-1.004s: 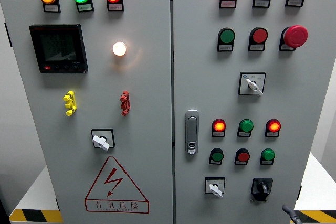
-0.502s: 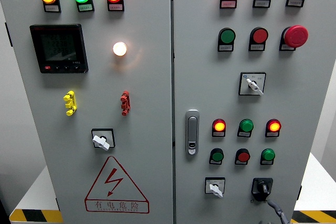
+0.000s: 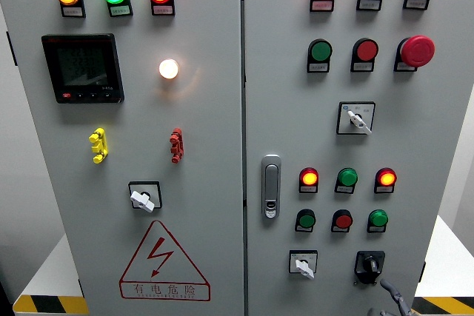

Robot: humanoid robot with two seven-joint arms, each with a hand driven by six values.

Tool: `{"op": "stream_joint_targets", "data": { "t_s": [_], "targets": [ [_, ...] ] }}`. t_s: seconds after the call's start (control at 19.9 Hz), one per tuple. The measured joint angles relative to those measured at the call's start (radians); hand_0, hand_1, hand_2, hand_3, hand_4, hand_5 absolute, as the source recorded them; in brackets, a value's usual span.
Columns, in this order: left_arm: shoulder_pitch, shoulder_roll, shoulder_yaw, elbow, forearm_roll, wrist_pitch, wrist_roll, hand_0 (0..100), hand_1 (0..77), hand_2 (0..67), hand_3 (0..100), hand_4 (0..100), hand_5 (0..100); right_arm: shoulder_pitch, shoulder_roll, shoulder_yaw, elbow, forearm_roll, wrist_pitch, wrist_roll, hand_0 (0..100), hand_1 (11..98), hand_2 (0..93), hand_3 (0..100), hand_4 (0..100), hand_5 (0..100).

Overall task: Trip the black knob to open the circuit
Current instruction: 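Raise the right hand up toward the black rotary knob at the bottom, then grip the black rotary knob with the right hand and twist it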

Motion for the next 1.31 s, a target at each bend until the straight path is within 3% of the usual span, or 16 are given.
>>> {"op": "stream_joint_targets", "data": {
  "t_s": [0.35, 0.95, 1.15, 1.31],
  "targets": [
    [0.0, -0.001, 0.001, 0.0, 0.0, 0.0, 0.0, 0, 3.6, 12.7, 21, 7, 2, 0.062, 0.0027, 0.0, -0.059, 0.004, 0.0, 0.001, 83, 57.1, 2.4, 86, 88, 100],
    [0.0, -0.002, 0.0, 0.0, 0.0, 0.0, 0.0, 0, 3.5, 12.7, 21, 7, 2, 0.063, 0.0075, -0.013, -0.065, 0.004, -0.002, 0.002, 84, 56.2, 2.7, 86, 88, 100],
    [0.0, -0.002, 0.001, 0.0, 0.0, 0.0, 0.0, 0, 3.6, 12.7, 21, 7, 2, 0.062, 0.0192, -0.019, -0.064, 0.004, -0.002, 0.002, 84, 55.8, 3.0, 86, 88, 100],
    [0.0, -0.001, 0.001, -0.001, 0.0, 0.0, 0.0, 0, 3.6, 12.7, 21, 7, 2, 0.062, 0.022, -0.024, -0.063, 0.004, -0.002, 0.002, 84, 55.7, 3.1, 86, 88, 100]
  ]
}}
